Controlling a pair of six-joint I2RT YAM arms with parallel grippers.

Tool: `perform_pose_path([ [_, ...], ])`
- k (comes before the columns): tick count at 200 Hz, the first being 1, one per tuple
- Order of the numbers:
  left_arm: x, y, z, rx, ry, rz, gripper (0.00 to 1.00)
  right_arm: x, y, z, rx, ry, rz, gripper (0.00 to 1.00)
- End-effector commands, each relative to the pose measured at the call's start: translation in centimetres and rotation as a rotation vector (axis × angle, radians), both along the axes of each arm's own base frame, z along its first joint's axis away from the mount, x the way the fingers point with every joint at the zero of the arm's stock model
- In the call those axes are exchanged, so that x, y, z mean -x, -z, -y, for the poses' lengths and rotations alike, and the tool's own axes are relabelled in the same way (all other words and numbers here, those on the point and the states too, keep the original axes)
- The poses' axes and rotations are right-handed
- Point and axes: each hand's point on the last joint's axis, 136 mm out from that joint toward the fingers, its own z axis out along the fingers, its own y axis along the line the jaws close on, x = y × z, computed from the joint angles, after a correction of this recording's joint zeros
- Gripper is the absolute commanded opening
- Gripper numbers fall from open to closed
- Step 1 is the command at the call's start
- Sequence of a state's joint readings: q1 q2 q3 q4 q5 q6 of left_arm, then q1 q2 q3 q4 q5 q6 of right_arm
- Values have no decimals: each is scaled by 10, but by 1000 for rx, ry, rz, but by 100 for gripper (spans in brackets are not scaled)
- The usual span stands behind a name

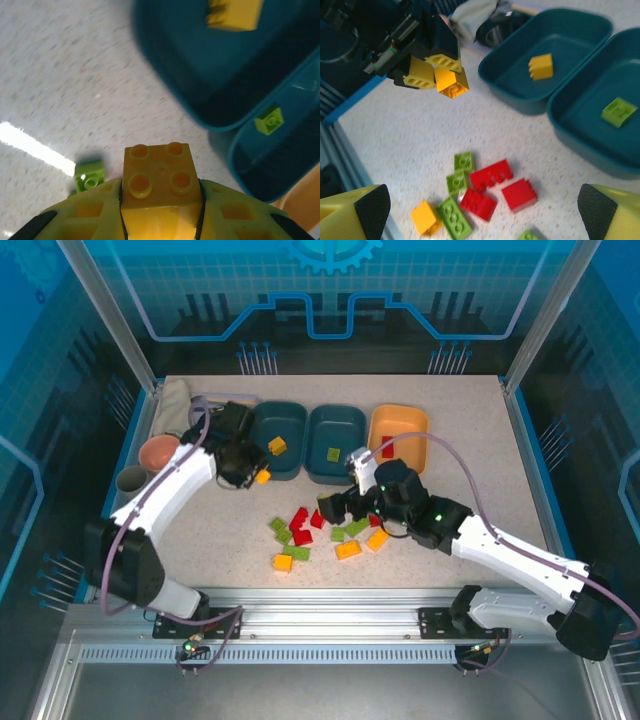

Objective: Sort the legos into containers by color

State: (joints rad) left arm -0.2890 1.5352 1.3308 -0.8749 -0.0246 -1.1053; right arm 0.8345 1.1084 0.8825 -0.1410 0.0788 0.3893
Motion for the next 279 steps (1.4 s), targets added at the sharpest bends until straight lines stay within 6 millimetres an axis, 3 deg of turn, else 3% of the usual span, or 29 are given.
perform_pose_path([
  [1,-14,17,-12,-104,80,-82,28,-27,-40,2,-107,84,55,99],
  [36,-66,33,-6,-147,139,-118,28,-52,-41,11,-115,164,28,99],
  [69,-90,62,-9,-203,171,-190,29,-61,-32,23,-111,231,-20,99],
  [115,-96,93,-16,-235,174,-261,31,-58,-14,38,-78,280,-69,99],
  [162,-94,106,-13,-219,187,-293,46,-52,19,67,37,380,-161,99],
  [203,-101,78,-9,-204,190,-219,60,-39,70,103,208,463,-365,91],
  [231,-103,32,1,-187,215,-99,67,-36,96,108,292,447,-422,85],
  [249,-95,-5,20,-162,278,24,75,-37,116,107,341,446,-473,83],
  [279,-62,-53,61,-56,438,248,83,-42,149,100,373,435,-528,75],
])
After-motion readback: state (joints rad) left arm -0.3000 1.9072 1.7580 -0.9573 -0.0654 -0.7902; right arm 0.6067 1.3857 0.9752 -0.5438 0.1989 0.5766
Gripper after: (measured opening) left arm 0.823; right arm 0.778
